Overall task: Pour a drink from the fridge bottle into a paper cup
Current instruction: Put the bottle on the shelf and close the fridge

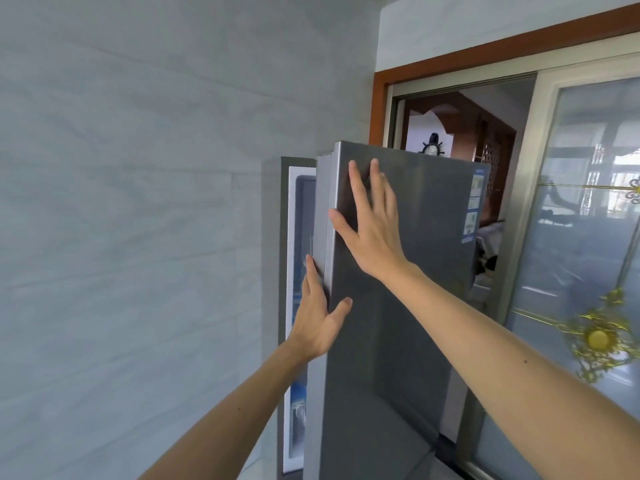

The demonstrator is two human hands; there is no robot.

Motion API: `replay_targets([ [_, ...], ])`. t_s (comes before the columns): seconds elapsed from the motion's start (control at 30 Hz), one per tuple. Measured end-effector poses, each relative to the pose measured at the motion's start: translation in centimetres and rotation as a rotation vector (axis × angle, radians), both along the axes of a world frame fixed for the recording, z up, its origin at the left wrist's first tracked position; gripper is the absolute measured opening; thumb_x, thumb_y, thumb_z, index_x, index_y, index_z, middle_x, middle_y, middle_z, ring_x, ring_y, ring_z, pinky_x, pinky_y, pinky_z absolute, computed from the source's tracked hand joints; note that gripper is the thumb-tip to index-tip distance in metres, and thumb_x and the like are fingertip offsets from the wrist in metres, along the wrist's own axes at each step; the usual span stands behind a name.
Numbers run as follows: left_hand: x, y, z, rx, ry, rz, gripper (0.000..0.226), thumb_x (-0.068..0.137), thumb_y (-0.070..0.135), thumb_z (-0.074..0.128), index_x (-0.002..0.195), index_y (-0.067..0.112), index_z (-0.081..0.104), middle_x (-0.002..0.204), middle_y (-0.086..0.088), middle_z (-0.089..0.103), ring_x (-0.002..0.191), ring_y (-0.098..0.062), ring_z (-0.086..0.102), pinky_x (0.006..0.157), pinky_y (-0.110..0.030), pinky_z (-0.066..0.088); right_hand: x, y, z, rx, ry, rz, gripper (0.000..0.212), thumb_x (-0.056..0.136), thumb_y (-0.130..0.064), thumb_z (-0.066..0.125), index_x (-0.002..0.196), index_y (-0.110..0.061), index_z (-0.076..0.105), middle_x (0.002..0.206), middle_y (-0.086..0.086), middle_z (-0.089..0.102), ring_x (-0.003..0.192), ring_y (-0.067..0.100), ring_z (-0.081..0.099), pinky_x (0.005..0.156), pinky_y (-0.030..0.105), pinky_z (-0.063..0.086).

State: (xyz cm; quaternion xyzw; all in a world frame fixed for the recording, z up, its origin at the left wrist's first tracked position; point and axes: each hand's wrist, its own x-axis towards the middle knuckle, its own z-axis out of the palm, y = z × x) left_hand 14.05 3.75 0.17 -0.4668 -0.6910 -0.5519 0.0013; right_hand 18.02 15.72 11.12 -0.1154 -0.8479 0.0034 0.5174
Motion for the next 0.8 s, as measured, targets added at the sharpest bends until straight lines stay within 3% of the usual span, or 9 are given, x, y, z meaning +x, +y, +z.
replay_targets([
  [0.1, -2.0, 0.7, -0.6, 0.014, 0.003, 0.01, 0.102, 0.084, 0.044, 0.051, 0.153, 0.026, -0.022, 0.162, 0.015, -0.016, 0.151, -0.009, -0.006, 0.123, -0.033, 0.009, -1.9, 0.5, -0.2, 0.05, -0.022, -0.068, 0.075, 0.096, -0.066, 0.029, 0.157, -0.028, 0.008, 0.166, 0.011, 0.002, 0.151, 0.033, 0.005, 0.116, 0.065, 0.017],
  [0.23, -3.9, 1.7, -1.0, 0.049, 0.009, 0.035, 0.1, 0.083, 0.044, 0.051, 0.151, 0.032, -0.021, 0.153, 0.026, -0.021, 0.144, 0.002, -0.009, 0.119, -0.028, 0.005, -4.0, 1.2, -0.6, 0.087, -0.017, -0.068, 0.076, 0.095, -0.069, 0.025, 0.157, -0.027, 0.009, 0.165, 0.014, 0.002, 0.15, 0.036, 0.006, 0.114, 0.067, 0.019],
  [0.33, -5.8, 2.1, -1.3, 0.073, -0.036, 0.022, 0.101, 0.084, 0.038, 0.052, 0.155, 0.027, -0.02, 0.153, 0.027, -0.022, 0.143, 0.007, -0.011, 0.121, -0.026, 0.004, -5.7, 1.6, -0.7, 0.12, -0.026, -0.074, 0.077, 0.094, -0.07, 0.021, 0.157, -0.027, 0.008, 0.165, 0.016, 0.001, 0.15, 0.039, 0.006, 0.115, 0.066, 0.017],
  [0.53, -9.4, 3.3, -0.8, 0.136, -0.17, 0.032, 0.101, 0.082, 0.035, 0.052, 0.156, 0.026, -0.016, 0.158, 0.022, -0.008, 0.143, 0.008, -0.001, 0.117, -0.018, 0.009, -10.0, 3.0, -1.9, 0.288, -0.038, -0.175, 0.073, 0.097, -0.063, 0.026, 0.158, -0.024, 0.012, 0.164, 0.019, 0.008, 0.148, 0.044, 0.013, 0.111, 0.069, 0.023],
  [0.8, -14.0, 4.9, -1.0, 0.185, -0.227, 0.064, 0.096, 0.08, 0.022, 0.049, 0.157, 0.03, -0.007, 0.164, 0.018, -0.004, 0.149, 0.005, 0.002, 0.126, -0.035, 0.012, -15.3, 5.6, -3.3, 0.417, 0.05, -0.188, 0.07, 0.096, -0.06, 0.037, 0.156, -0.028, 0.021, 0.162, 0.016, 0.02, 0.148, 0.044, 0.017, 0.11, 0.071, 0.02],
])
